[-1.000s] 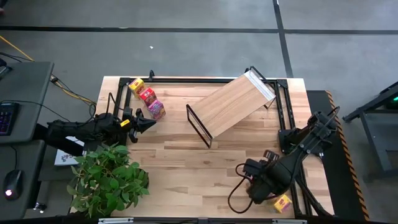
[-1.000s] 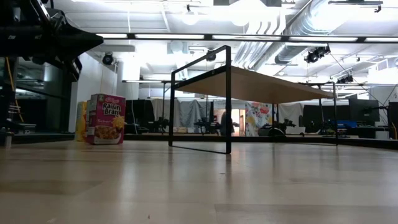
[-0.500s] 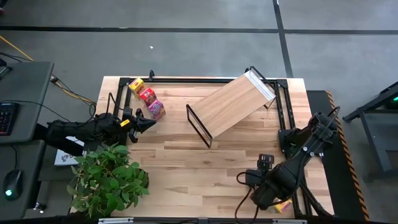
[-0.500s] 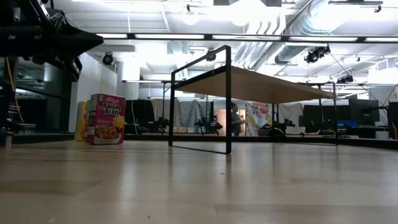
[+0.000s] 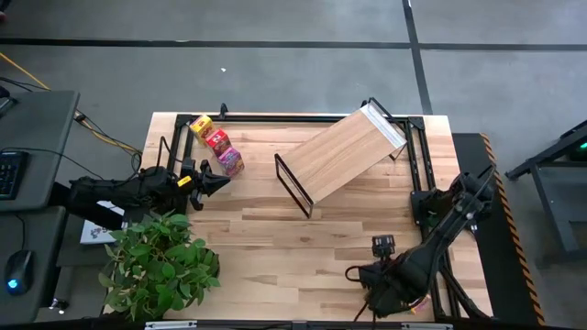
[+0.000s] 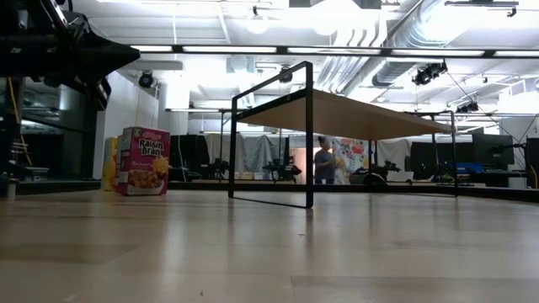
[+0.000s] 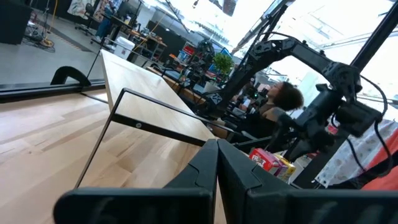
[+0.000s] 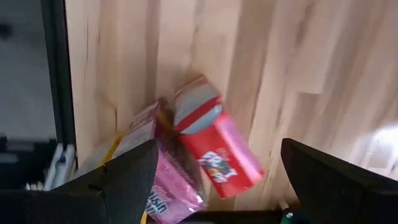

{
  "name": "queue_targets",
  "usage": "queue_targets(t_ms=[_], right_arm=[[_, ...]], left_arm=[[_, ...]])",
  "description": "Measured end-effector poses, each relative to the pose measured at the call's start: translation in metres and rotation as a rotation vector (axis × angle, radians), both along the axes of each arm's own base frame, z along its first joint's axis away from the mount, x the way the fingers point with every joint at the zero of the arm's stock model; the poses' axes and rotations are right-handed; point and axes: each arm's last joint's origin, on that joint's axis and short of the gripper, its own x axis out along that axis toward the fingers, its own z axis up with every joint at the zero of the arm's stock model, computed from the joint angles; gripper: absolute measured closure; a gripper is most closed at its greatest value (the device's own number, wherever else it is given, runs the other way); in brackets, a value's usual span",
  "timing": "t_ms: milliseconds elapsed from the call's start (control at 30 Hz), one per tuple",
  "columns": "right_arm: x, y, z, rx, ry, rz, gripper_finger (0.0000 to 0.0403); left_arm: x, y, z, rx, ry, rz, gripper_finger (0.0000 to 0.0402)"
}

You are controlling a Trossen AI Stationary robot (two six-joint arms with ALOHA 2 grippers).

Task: Stack cereal on shelf
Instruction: Put the bottom red cereal box on the shelf

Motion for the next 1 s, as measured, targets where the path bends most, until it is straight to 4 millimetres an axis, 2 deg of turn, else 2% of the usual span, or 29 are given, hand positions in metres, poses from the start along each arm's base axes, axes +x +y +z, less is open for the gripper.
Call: queue_targets(t_ms=[233,1000], right_arm=[[0.008,0.007,-0.019,-0.056,0.042,0.135,0.007],[0.008,0.006,-0.019,-0.079,0.029,0.107,0.007]], left_arm=[[0.0,0.0,0.0,0.0,0.0,0.0,0.0401],[0.0,0.0,0.0,0.0,0.0,0.001,0.0401]])
